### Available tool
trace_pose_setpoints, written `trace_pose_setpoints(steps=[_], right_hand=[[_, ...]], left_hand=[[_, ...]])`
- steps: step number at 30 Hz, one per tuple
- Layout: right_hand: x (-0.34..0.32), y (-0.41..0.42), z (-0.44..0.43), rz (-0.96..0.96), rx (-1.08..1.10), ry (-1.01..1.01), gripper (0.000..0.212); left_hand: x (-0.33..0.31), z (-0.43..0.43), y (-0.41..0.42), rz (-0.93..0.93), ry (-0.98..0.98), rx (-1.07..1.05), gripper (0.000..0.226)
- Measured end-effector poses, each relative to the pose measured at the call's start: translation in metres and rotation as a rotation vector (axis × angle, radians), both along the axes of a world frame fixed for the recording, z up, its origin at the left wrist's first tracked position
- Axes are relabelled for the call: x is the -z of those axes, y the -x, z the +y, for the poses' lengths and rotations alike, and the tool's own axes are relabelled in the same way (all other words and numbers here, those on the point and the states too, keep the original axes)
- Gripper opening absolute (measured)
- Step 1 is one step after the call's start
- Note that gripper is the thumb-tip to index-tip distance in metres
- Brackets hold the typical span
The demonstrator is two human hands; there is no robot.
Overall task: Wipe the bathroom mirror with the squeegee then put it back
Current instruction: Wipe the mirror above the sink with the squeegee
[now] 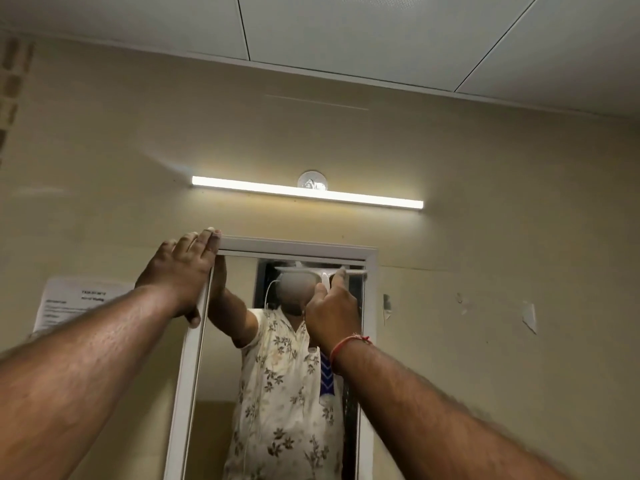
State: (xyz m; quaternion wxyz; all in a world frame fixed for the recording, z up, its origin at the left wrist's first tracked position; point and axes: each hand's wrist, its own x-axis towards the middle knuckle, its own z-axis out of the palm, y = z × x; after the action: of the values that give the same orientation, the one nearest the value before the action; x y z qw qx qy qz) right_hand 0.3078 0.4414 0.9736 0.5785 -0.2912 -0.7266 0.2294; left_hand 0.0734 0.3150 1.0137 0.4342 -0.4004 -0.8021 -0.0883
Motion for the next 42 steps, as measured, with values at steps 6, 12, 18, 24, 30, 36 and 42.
trace_pose_setpoints(steps=[6, 12, 18, 24, 30, 36, 42], right_hand=[[-0.007, 0.009, 0.012, 0.025, -0.026, -0.082, 0.051], [-0.013, 0.019, 0.018, 0.052, -0.012, -0.086, 0.046], [-0.014, 0.025, 0.025, 0.046, -0.009, -0.074, 0.049], [-0.011, 0.03, 0.031, 0.029, 0.009, -0.086, 0.051], [-0.008, 0.035, 0.029, 0.071, -0.009, -0.028, 0.052], [0.009, 0.034, 0.026, 0.063, 0.001, 0.008, 0.053], [0.035, 0.026, 0.017, 0.055, -0.025, 0.075, 0.051]], left_hand=[[-0.001, 0.002, -0.001, 0.014, -0.027, -0.009, 0.147], [0.002, 0.004, 0.001, 0.008, -0.001, -0.017, 0.165], [0.0, 0.002, -0.001, -0.065, -0.001, 0.037, 0.159], [0.001, 0.005, 0.004, -0.085, -0.029, 0.057, 0.157], [0.001, 0.003, 0.002, -0.12, -0.006, 0.05, 0.176], [0.001, 0.001, 0.002, -0.14, 0.002, 0.063, 0.186], [0.001, 0.0, -0.004, -0.144, 0.016, 0.049, 0.188]])
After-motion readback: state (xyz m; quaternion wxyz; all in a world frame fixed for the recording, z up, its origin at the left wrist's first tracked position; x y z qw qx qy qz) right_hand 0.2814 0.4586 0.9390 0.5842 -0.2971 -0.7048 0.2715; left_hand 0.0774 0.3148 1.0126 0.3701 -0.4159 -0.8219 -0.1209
